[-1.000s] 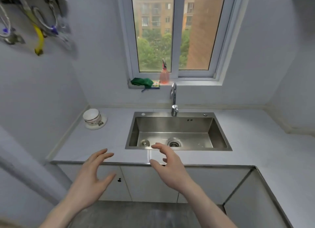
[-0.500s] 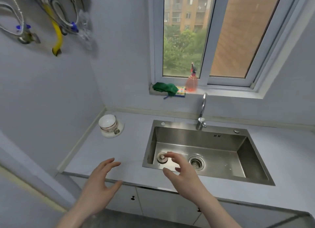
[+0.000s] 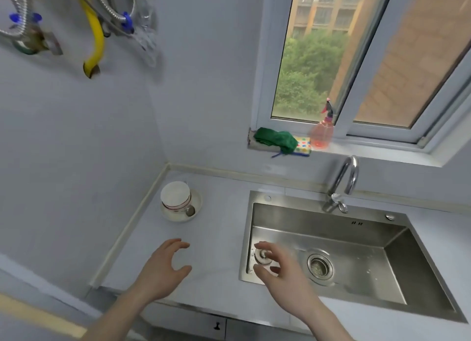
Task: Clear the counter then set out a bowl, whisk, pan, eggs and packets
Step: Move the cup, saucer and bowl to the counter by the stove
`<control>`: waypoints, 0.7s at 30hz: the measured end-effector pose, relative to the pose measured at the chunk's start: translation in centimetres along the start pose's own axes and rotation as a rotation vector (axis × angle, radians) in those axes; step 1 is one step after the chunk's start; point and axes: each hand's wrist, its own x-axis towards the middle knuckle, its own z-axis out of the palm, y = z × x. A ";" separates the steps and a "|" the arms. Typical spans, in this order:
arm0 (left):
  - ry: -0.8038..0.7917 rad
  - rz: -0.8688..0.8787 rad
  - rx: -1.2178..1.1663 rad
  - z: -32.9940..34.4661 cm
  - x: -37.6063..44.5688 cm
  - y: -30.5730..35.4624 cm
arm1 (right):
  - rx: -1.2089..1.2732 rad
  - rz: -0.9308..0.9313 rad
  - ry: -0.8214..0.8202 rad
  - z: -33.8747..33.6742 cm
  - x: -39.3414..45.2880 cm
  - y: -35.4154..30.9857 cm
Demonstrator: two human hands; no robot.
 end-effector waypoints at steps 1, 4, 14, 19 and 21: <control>-0.009 -0.022 -0.005 -0.1 0.9 -0.5 | -0.007 0.003 -0.009 0.2 0.7 0.0; -0.023 -0.073 0.011 -0.1 3.3 -1.4 | -0.006 0.034 -0.040 0.2 3.1 0.0; -0.007 -0.294 -0.040 -0.3 9.9 -3.5 | -0.068 0.044 -0.127 1.1 10.7 -0.2; 0.015 -0.443 -0.209 -1.2 14.4 -5.4 | -0.078 0.065 -0.150 2.0 12.6 -1.1; 0.031 -0.541 -0.321 -1.6 16.4 -6.4 | -0.068 0.079 -0.145 2.8 13.2 -1.2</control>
